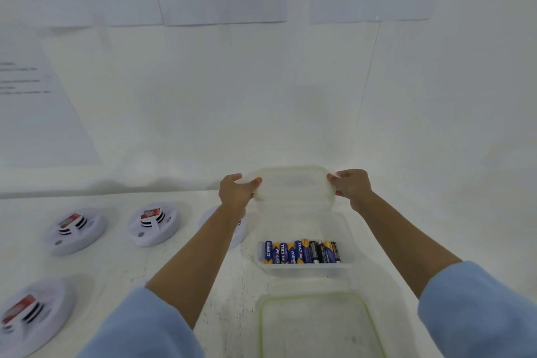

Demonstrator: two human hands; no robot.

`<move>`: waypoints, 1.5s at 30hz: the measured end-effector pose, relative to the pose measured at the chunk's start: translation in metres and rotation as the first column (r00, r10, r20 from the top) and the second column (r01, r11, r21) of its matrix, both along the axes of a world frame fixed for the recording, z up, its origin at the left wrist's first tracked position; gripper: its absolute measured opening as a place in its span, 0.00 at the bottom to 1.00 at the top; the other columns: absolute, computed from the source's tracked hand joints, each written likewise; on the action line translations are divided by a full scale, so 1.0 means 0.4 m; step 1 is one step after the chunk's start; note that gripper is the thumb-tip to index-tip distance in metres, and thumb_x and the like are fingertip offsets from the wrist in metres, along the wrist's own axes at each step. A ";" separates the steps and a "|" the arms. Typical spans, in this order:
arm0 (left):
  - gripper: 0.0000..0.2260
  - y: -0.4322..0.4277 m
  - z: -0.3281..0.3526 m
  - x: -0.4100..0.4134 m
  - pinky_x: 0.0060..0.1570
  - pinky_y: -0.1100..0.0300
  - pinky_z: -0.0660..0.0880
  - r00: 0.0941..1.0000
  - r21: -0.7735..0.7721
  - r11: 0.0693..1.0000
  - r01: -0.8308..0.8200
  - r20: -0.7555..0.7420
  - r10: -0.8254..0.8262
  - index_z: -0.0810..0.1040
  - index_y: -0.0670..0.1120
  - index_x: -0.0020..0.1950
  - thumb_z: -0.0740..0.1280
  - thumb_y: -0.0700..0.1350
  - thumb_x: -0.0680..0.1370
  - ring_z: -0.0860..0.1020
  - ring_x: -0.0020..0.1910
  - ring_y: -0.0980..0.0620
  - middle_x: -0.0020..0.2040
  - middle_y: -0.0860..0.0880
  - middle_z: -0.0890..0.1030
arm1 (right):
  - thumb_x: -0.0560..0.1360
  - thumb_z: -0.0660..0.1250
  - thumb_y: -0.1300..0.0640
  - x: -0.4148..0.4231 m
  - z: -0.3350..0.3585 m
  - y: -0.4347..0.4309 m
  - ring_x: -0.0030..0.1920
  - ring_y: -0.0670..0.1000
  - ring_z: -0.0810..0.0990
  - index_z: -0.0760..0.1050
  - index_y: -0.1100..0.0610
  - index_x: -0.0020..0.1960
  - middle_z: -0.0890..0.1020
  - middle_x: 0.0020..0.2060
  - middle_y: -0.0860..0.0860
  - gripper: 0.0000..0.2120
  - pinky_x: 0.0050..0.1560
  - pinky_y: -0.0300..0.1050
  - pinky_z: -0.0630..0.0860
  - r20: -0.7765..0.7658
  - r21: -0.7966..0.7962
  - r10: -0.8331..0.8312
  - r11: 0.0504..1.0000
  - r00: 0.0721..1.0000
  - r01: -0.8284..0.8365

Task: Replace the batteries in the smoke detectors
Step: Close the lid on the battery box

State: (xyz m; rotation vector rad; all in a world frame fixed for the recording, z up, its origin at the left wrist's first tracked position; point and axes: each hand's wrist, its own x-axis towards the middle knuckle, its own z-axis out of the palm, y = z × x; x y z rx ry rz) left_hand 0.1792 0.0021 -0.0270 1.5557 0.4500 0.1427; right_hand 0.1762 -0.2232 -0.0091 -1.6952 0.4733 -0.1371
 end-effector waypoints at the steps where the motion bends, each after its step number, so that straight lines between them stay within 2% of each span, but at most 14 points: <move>1: 0.27 0.000 0.000 -0.002 0.44 0.61 0.76 1.000 -0.019 1.000 0.007 -0.010 -0.007 0.69 0.36 0.65 0.75 0.40 0.70 0.76 0.49 0.45 0.62 0.38 0.74 | 0.72 0.70 0.63 0.000 -0.002 0.000 0.55 0.61 0.79 0.72 0.70 0.60 0.76 0.59 0.62 0.20 0.52 0.50 0.78 0.001 -0.009 0.007 1.000 1.000 -0.007; 5: 0.28 0.014 0.002 -0.015 0.59 0.54 0.73 0.990 -0.251 0.961 0.118 -0.048 -0.135 0.65 0.34 0.67 0.72 0.33 0.71 0.76 0.57 0.41 0.62 0.36 0.74 | 0.73 0.69 0.62 -0.010 -0.007 -0.006 0.57 0.61 0.78 0.69 0.70 0.63 0.75 0.60 0.63 0.22 0.52 0.50 0.78 -0.028 0.066 0.077 0.995 0.997 -0.075; 8: 0.26 0.022 0.010 -0.025 0.58 0.50 0.74 0.974 -0.280 0.941 0.191 -0.068 -0.218 0.65 0.36 0.67 0.70 0.30 0.71 0.76 0.54 0.41 0.56 0.37 0.76 | 0.72 0.69 0.64 -0.014 -0.009 -0.014 0.60 0.61 0.76 0.65 0.71 0.65 0.75 0.59 0.63 0.25 0.56 0.49 0.76 -0.052 0.140 0.135 0.982 0.990 -0.126; 14: 0.22 0.018 0.000 -0.025 0.48 0.56 0.78 0.988 -0.163 0.977 0.140 -0.046 -0.149 0.71 0.37 0.64 0.72 0.34 0.71 0.78 0.47 0.45 0.53 0.38 0.78 | 0.75 0.66 0.57 -0.006 -0.017 -0.009 0.62 0.63 0.74 0.68 0.69 0.66 0.75 0.60 0.65 0.24 0.61 0.51 0.74 -0.121 0.017 0.172 0.985 0.978 -0.171; 18: 0.22 0.012 -0.002 -0.020 0.57 0.54 0.75 0.993 0.179 0.978 0.111 -0.062 -0.101 0.75 0.38 0.62 0.74 0.43 0.71 0.79 0.51 0.44 0.56 0.40 0.79 | 0.78 0.61 0.54 0.003 -0.022 -0.007 0.65 0.64 0.70 0.66 0.72 0.65 0.70 0.65 0.66 0.24 0.68 0.56 0.67 -0.154 -0.127 0.154 0.976 0.976 -0.174; 21: 0.14 0.003 0.002 -0.019 0.39 0.65 0.75 0.990 0.159 0.979 0.126 -0.079 -0.115 0.78 0.37 0.55 0.72 0.42 0.72 0.78 0.36 0.51 0.46 0.43 0.79 | 0.77 0.63 0.57 0.008 -0.024 0.001 0.63 0.66 0.72 0.66 0.75 0.64 0.71 0.63 0.69 0.24 0.66 0.59 0.68 -0.143 -0.146 0.147 0.975 0.979 -0.167; 23: 0.06 0.001 0.003 -0.019 0.36 0.66 0.73 0.990 0.147 0.981 0.123 -0.090 -0.111 0.78 0.40 0.45 0.72 0.41 0.73 0.74 0.30 0.53 0.40 0.45 0.77 | 0.76 0.65 0.59 0.003 -0.024 0.004 0.60 0.66 0.75 0.68 0.75 0.61 0.73 0.61 0.70 0.22 0.63 0.60 0.71 -0.122 -0.155 0.136 0.976 0.983 -0.154; 26: 0.08 0.002 0.005 -0.015 0.47 0.54 0.79 0.988 0.133 0.983 0.124 -0.111 -0.110 0.76 0.41 0.35 0.72 0.40 0.72 0.77 0.32 0.50 0.33 0.46 0.76 | 0.74 0.67 0.60 -0.004 -0.025 0.000 0.60 0.64 0.76 0.68 0.72 0.64 0.72 0.63 0.66 0.23 0.60 0.57 0.74 -0.065 -0.154 0.122 0.979 0.990 -0.131; 30: 0.09 0.001 0.008 -0.013 0.54 0.45 0.77 0.984 0.045 0.989 0.142 -0.115 -0.136 0.75 0.40 0.33 0.72 0.36 0.72 0.80 0.45 0.39 0.39 0.41 0.78 | 0.74 0.68 0.60 -0.009 -0.032 -0.001 0.62 0.59 0.74 0.67 0.67 0.66 0.69 0.66 0.60 0.23 0.49 0.47 0.76 -0.005 -0.114 0.113 0.987 0.994 -0.113; 34: 0.11 -0.008 0.016 -0.008 0.52 0.47 0.79 0.981 0.147 0.978 0.147 -0.144 -0.126 0.73 0.41 0.33 0.72 0.38 0.72 0.76 0.26 0.53 0.33 0.46 0.75 | 0.74 0.67 0.60 -0.011 -0.031 0.009 0.58 0.58 0.75 0.71 0.61 0.64 0.72 0.64 0.59 0.19 0.58 0.54 0.75 0.024 -0.234 0.109 0.967 0.994 -0.101; 38: 0.12 -0.001 0.012 0.004 0.55 0.47 0.77 0.979 0.176 0.971 0.164 -0.151 -0.138 0.72 0.42 0.31 0.72 0.39 0.73 0.74 0.27 0.53 0.31 0.46 0.73 | 0.75 0.65 0.59 -0.016 -0.029 0.017 0.58 0.57 0.75 0.71 0.58 0.65 0.70 0.66 0.56 0.19 0.62 0.57 0.72 0.033 -0.352 0.153 0.927 0.988 -0.131; 41: 0.08 -0.002 0.019 -0.001 0.57 0.50 0.76 0.978 0.227 0.955 0.193 -0.117 -0.170 0.78 0.37 0.51 0.70 0.40 0.74 0.77 0.39 0.47 0.44 0.42 0.77 | 0.76 0.65 0.58 -0.016 -0.020 0.019 0.54 0.58 0.76 0.70 0.58 0.65 0.72 0.63 0.57 0.18 0.62 0.56 0.72 0.003 -0.400 0.174 0.903 0.985 -0.158; 43: 0.19 -0.005 0.024 -0.015 0.59 0.54 0.71 0.970 0.378 0.893 0.244 -0.084 -0.229 0.69 0.40 0.68 0.66 0.41 0.77 0.75 0.56 0.43 0.62 0.41 0.73 | 0.76 0.63 0.58 -0.014 -0.015 0.021 0.54 0.57 0.75 0.68 0.58 0.67 0.73 0.62 0.57 0.19 0.62 0.55 0.72 -0.031 -0.452 0.207 0.869 0.978 -0.199; 45: 0.22 -0.008 0.029 -0.031 0.61 0.59 0.65 0.937 0.563 0.762 0.321 -0.069 -0.343 0.61 0.44 0.73 0.60 0.43 0.80 0.68 0.68 0.44 0.71 0.43 0.66 | 0.78 0.61 0.58 -0.012 -0.009 0.022 0.58 0.57 0.75 0.66 0.57 0.69 0.74 0.62 0.57 0.20 0.61 0.50 0.72 -0.058 -0.521 0.235 0.822 0.970 -0.230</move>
